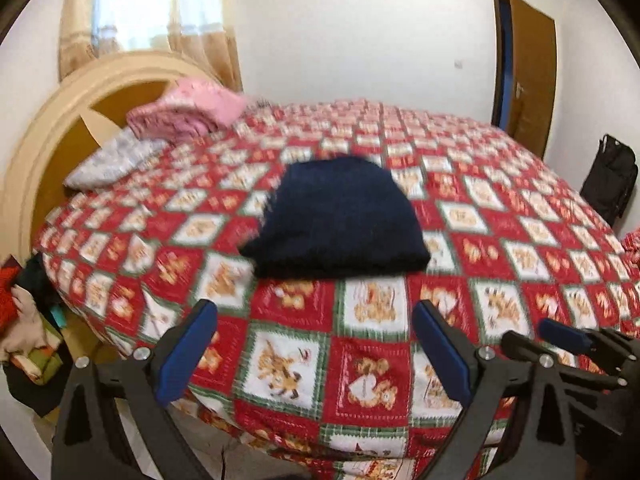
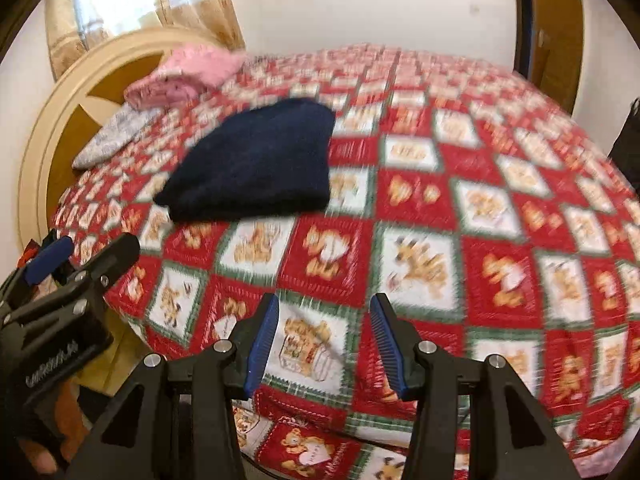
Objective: Fold small clothes
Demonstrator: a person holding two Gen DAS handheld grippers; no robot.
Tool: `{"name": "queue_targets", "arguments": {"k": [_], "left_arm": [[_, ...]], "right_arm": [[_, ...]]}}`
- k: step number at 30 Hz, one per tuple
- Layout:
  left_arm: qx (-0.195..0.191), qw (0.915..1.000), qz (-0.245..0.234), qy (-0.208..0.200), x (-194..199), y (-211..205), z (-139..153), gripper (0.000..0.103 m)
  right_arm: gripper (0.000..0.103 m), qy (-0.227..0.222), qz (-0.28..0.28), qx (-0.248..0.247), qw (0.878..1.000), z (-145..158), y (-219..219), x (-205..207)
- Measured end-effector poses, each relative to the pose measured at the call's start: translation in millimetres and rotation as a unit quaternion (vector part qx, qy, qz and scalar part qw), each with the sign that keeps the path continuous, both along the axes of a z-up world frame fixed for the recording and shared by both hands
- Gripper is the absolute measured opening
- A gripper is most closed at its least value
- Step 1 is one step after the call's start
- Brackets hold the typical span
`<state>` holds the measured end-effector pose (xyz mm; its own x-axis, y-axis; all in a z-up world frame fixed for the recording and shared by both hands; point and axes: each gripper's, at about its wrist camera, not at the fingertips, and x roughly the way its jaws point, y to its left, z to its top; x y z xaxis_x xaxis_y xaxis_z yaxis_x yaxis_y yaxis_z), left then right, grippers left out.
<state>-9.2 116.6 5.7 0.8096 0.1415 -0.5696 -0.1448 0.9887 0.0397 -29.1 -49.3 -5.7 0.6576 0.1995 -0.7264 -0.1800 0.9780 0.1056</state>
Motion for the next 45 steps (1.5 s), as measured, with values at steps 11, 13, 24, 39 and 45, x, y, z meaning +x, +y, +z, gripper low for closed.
{"name": "queue_targets", "arguments": {"k": [11, 13, 24, 39, 45], "left_arm": [[0.05, 0.983, 0.024, -0.175, -66, -16, 79, 0.103], [0.051, 0.9819, 0.025, -0.181, -67, -16, 82, 0.103], [0.042, 0.9863, 0.014, -0.159, -65, -20, 77, 0.103], [0.043, 0.9882, 0.008, -0.147, -64, -24, 75, 0.103], [0.044, 0.9882, 0.008, -0.147, -63, -25, 75, 0.103]], "right_arm": [[0.079, -0.3, -0.067, 0.001, 0.952, 108, -25, -93], [0.08, -0.321, -0.066, -0.009, 0.945, 113, -22, -97], [0.08, -0.292, -0.06, 0.002, 0.955, 103, -22, -90], [0.08, -0.292, -0.063, 0.009, 0.954, 101, -27, -91], [0.08, -0.292, -0.063, 0.009, 0.954, 101, -27, -91]]}}
